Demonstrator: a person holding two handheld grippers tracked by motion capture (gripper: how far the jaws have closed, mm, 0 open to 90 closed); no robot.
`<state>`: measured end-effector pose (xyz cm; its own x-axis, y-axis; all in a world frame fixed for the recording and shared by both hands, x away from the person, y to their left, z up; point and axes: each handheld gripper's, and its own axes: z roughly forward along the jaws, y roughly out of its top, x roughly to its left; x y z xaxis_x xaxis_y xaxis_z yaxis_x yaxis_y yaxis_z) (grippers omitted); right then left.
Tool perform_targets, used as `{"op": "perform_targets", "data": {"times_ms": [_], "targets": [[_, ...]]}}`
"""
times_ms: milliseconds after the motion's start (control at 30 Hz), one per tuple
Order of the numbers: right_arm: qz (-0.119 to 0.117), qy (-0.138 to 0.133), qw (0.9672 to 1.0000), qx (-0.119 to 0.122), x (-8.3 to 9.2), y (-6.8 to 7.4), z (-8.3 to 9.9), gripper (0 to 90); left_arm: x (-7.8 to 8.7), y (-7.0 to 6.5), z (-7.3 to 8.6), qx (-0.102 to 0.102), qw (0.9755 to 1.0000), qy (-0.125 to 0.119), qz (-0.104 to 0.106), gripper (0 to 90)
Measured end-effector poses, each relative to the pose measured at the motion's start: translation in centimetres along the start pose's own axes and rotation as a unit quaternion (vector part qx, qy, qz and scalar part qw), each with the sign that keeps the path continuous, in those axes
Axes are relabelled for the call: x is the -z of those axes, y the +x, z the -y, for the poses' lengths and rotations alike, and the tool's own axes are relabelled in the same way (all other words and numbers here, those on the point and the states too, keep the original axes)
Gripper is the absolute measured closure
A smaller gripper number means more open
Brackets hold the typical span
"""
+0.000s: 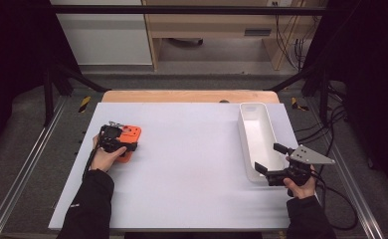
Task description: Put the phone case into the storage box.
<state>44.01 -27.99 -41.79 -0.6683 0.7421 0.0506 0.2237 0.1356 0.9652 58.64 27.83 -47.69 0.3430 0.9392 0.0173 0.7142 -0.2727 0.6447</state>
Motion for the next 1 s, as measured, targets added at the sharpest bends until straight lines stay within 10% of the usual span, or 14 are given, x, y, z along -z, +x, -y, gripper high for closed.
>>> {"op": "perform_targets", "data": {"times_ms": [1000], "targets": [[0.0,0.001,1.0,0.0,0.0,0.0,0.0,0.3,1.1,0.1,-0.4,-0.001,0.9998,-0.01,0.016,13.3]]}}
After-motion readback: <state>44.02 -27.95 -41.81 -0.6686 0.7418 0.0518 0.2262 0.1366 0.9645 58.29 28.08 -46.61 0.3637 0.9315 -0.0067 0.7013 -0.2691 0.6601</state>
